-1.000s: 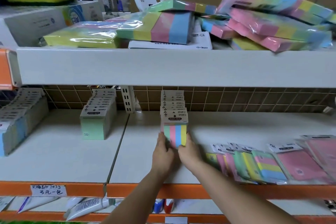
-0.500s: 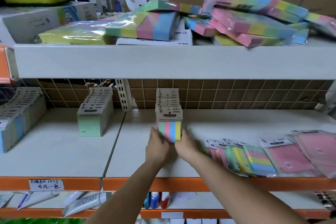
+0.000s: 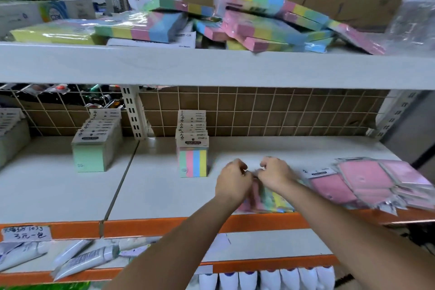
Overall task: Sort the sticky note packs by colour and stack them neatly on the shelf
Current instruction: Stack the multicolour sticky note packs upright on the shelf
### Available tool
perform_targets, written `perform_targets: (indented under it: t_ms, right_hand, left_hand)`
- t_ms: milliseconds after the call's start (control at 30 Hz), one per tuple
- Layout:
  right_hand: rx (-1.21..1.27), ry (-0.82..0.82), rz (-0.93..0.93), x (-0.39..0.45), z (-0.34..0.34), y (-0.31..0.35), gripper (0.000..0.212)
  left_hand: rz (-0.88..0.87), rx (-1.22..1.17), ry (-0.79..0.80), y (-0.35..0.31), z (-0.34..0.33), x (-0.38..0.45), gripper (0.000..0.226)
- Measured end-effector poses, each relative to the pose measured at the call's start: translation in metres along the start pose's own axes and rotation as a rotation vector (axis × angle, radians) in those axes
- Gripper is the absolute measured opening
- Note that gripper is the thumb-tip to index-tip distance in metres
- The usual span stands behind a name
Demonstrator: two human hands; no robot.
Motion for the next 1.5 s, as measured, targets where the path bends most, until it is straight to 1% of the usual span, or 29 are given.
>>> perform_targets:
  t_ms: [100, 167, 333, 467, 567, 633, 733, 800, 833, 933, 1000, 1067, 1167, 1267, 1300, 1400, 1433, 1500]
  right_hand:
    - [-0.069, 0.016, -0.122, -0.001, 0.010, -0.041, 0.045]
    - [-0.076, 0.065, -0.191, -0.004, 0.012, -0.061, 0.052]
    - [-0.005, 0.165, -0.308, -0.006, 0.002, -0.087, 0.068]
    - [0.024, 0.183, -0.340, -0.004, -0.001, -0.093, 0.063]
    - [0.044, 0.175, -0.358, -0.002, -0.004, -0.096, 0.068]
    - [0.047, 0.146, -0.369, -0.002, -0.004, -0.097, 0.072]
    - [0.053, 0.082, -0.355, -0.005, 0.002, -0.090, 0.072]
    - [0.054, 0.047, -0.324, -0.005, 0.006, -0.081, 0.071]
    - [0.049, 0.028, -0.300, -0.006, 0.007, -0.076, 0.067]
    - [0.037, -0.015, -0.197, -0.009, 0.012, -0.058, 0.058]
    - [0.021, -0.026, -0.104, -0.013, 0.015, -0.047, 0.062]
    - [-0.006, -0.037, 0.025, -0.017, 0.016, -0.034, 0.073]
    - [0.029, -0.036, 0.204, -0.021, 0.014, -0.015, 0.082]
    - [0.059, -0.004, 0.365, -0.026, 0.008, 0.001, 0.087]
    - [0.057, 0.012, 0.421, -0.028, 0.006, 0.006, 0.087]
    - [0.093, 0.045, 0.543, -0.035, 0.001, 0.021, 0.086]
    - [0.135, 0.060, 0.548, -0.035, -0.002, 0.024, 0.086]
    - [0.238, 0.097, 0.488, -0.035, -0.007, 0.028, 0.088]
  left_hand:
    - [-0.050, -0.001, 0.069, -0.015, -0.019, -0.009, 0.026]
    - [-0.050, 0.018, 0.092, -0.020, -0.029, -0.013, 0.027]
    - [-0.075, 0.097, 0.149, -0.026, -0.047, -0.018, 0.034]
    - [-0.081, 0.147, 0.181, -0.028, -0.055, -0.018, 0.036]
    - [-0.067, 0.157, 0.202, -0.028, -0.059, -0.018, 0.036]
    - [-0.057, 0.144, 0.210, -0.029, -0.060, -0.019, 0.035]
    - [-0.011, 0.078, 0.211, -0.029, -0.060, -0.018, 0.031]
    - [0.031, 0.004, 0.207, -0.030, -0.058, -0.018, 0.030]
    - [0.056, -0.038, 0.196, -0.031, -0.056, -0.017, 0.030]
    - [0.210, -0.216, 0.150, -0.031, -0.042, -0.013, 0.031]
    - [0.294, -0.307, 0.112, -0.026, -0.031, -0.008, 0.034]
    - [0.332, -0.363, 0.087, -0.019, -0.021, -0.002, 0.032]
    - [0.383, -0.457, 0.085, -0.010, -0.005, 0.003, 0.012]
    - [0.457, -0.560, 0.105, -0.002, 0.009, 0.004, 0.005]
    - [0.464, -0.586, 0.110, 0.001, 0.013, 0.004, 0.004]
    - [0.420, -0.580, 0.133, 0.010, 0.023, 0.004, 0.016]
    - [0.398, -0.577, 0.133, 0.014, 0.027, 0.003, 0.018]
    - [0.383, -0.600, 0.125, 0.020, 0.034, 0.003, 0.020]
Point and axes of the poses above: each hand's wrist, its own x-axis towards the middle knuckle, its own z-axis out of the back of the hand, y = z × x, the point moved 3 cm from there along x, towards the middle knuckle, and after that the axes turned 7 degrees about -y, right-handed, at the moved point
